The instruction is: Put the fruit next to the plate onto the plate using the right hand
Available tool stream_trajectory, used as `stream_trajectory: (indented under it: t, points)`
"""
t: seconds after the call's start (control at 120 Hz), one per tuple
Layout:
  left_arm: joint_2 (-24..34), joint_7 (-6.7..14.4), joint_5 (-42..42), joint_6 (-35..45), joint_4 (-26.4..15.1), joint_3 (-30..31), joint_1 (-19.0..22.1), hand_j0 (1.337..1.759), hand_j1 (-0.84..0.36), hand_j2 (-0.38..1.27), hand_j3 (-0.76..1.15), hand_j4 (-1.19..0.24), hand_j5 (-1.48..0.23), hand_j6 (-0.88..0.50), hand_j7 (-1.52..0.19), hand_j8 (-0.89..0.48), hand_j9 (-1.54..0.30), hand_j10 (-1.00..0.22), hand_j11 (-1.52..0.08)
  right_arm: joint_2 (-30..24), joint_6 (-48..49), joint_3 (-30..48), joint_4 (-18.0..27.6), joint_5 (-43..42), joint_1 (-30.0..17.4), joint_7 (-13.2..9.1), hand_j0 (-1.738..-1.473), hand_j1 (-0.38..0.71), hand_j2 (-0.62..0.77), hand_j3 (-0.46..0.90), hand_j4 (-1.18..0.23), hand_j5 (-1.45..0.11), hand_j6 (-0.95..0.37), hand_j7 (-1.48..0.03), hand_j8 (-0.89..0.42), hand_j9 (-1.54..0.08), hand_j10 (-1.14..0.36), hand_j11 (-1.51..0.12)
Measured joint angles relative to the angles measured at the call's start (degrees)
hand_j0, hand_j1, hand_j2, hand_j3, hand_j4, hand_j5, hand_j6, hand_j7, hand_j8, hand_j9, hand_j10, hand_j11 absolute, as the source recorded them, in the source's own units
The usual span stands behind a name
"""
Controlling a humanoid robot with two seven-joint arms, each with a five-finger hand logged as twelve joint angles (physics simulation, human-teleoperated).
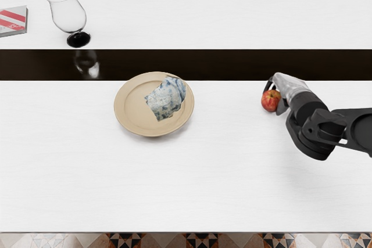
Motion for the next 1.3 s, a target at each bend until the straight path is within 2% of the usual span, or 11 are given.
stream_trajectory:
  t: [1.108, 1.3]
  points:
    - [0.0, 0.0, 0.0, 0.0, 0.0, -0.2, 1.0, 1.658, 0.34, 0.00, 0.00, -0.01, -0.01, -0.01, -0.01, -0.01, -0.01, -0.01, -0.01, -0.5, 1.1, 9.1, 8.8, 0.6, 2.9, 0.0, -1.656, 0.24, 0.15, 0.00, -0.60, -0.78, -0.47, -0.77, -0.55, -0.77, -0.59, -0.77]
    - [0.0, 0.0, 0.0, 0.0, 0.1, -0.3, 1.6, 1.658, 0.34, 0.00, 0.00, -0.01, -0.01, -0.01, -0.01, -0.01, -0.01, -0.01, -0.01, 2.2, 2.6, 11.7, 9.1, 1.1, 3.8, 0.0, -1.657, 0.25, 0.16, 0.00, -0.59, -0.78, -0.47, -0.77, -0.54, -0.77, -0.59, -0.77]
